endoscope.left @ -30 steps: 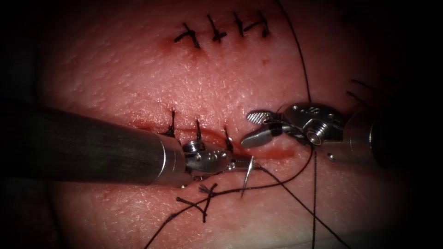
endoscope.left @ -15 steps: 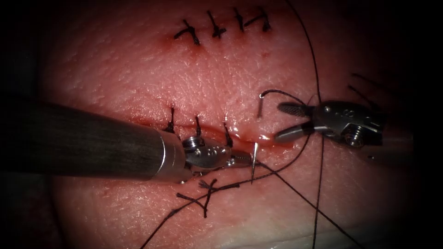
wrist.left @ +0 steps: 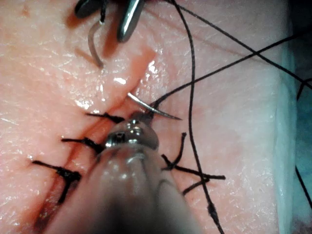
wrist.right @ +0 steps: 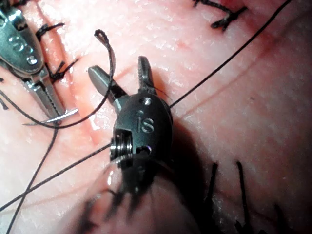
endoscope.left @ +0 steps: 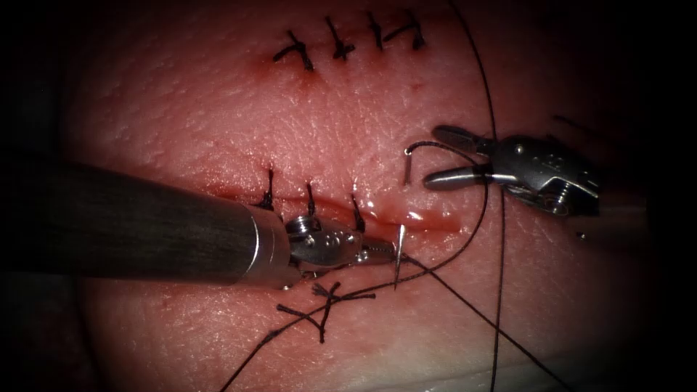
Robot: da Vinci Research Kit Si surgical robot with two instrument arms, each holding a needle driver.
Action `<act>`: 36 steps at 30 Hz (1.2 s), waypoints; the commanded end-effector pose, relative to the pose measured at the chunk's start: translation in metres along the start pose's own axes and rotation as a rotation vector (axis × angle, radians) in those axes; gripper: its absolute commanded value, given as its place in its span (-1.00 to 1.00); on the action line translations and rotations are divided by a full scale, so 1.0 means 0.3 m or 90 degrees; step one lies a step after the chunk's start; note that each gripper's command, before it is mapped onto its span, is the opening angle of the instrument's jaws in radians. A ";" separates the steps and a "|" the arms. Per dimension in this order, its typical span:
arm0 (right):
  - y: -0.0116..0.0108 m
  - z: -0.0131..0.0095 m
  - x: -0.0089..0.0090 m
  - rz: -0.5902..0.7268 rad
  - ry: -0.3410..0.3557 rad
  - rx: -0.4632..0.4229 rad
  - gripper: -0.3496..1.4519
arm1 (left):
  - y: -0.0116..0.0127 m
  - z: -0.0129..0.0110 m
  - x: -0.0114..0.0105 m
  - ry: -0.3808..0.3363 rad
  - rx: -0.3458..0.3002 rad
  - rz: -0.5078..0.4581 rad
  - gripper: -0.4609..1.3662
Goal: Wound Closure
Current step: Insert needle into the flesh atop the incision using the right needle driver
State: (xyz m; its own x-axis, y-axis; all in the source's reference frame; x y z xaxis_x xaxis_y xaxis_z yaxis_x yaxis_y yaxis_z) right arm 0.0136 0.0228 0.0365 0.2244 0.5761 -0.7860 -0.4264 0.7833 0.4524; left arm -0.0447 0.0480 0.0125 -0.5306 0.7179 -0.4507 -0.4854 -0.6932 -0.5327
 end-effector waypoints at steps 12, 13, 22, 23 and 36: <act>-0.0036 0.0066 0.0015 -0.046 -0.011 -0.009 -0.50 | 0.0000 -0.0002 -0.0003 0.000 -0.002 0.004 -0.74; -0.0036 0.0067 0.0014 -0.046 -0.011 -0.009 -0.97 | 0.0000 -0.0002 -0.0004 0.000 -0.002 0.004 -0.74; -0.0043 0.0069 0.0007 -0.048 -0.016 -0.003 -1.00 | 0.0000 -0.0003 -0.0005 0.000 -0.002 0.004 -0.73; -0.0044 0.0067 0.0004 -0.040 -0.021 0.004 -1.00 | 0.0000 -0.0003 -0.0006 0.000 -0.002 0.004 -0.73; -0.0107 0.0052 -0.0083 0.230 -0.182 0.095 -1.00 | -0.0002 -0.0001 0.0002 0.000 -0.003 0.003 -0.72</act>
State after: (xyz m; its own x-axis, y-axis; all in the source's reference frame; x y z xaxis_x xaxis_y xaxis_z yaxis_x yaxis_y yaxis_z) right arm 0.0156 0.0187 0.0378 0.3198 0.8527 -0.4131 -0.4009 0.5169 0.7564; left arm -0.0447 0.0481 0.0124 -0.5330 0.7137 -0.4545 -0.4815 -0.6976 -0.5306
